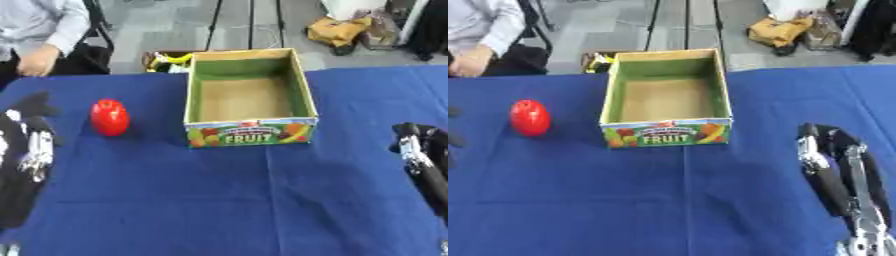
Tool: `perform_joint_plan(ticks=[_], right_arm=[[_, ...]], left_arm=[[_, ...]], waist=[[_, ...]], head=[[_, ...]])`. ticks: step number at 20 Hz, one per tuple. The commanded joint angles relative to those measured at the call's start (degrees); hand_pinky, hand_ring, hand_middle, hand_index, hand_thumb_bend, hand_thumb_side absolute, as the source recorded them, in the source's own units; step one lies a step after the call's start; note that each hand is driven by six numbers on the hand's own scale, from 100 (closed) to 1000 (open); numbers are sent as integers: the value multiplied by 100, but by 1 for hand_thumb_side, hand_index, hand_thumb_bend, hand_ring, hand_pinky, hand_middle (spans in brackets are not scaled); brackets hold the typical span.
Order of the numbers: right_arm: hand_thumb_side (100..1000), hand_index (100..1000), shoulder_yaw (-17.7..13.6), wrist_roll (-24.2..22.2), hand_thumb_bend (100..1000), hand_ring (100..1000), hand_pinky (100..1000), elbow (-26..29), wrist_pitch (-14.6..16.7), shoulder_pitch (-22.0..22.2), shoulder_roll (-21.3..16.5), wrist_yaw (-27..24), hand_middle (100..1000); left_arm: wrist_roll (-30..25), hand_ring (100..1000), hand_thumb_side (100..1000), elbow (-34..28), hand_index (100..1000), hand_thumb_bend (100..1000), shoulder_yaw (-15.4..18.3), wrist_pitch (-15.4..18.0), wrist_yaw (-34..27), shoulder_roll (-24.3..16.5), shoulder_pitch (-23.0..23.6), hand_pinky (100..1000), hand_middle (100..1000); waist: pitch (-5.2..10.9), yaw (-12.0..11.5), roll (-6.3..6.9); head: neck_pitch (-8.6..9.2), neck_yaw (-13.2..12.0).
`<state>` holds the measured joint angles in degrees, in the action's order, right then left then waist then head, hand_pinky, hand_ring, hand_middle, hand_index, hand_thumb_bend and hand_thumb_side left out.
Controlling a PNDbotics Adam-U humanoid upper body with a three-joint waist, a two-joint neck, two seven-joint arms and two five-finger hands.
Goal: Pick up objects on the table and place them in the box.
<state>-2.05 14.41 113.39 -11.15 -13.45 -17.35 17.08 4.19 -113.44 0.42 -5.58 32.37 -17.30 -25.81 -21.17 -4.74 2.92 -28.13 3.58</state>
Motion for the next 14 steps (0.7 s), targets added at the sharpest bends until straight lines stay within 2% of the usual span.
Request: perform_joint_plan(ticks=[1,4,7,14], right_arm=[[793,706,6,-12,100,603,770,120,23,-8,-14,29,486],[792,706,8,-7,100,603,770,120,34,4,7,36,486],[792,706,7,0,100,603,770,120,31,25,8,42,486],[793,706,36,-31,100,602,770,120,-1,98,-67,42,485]], left_arm=[[-157,506,857,-114,875,100,73,-121,203,-428,-221,313,684],[-293,511,850,-48,880,100,48,-194,289,-630,-400,317,692],[-431,525,836,45,893,100,35,-232,387,-812,-564,328,710],[-1005,582,780,660,920,100,-48,-213,673,-1550,-1268,379,767]], waist=[[167,28,5],[242,75,29],[286,83,44],[310,141,108]], head=[[-225,-60],[-354,-128],[-403,-162],[-333,-174]])
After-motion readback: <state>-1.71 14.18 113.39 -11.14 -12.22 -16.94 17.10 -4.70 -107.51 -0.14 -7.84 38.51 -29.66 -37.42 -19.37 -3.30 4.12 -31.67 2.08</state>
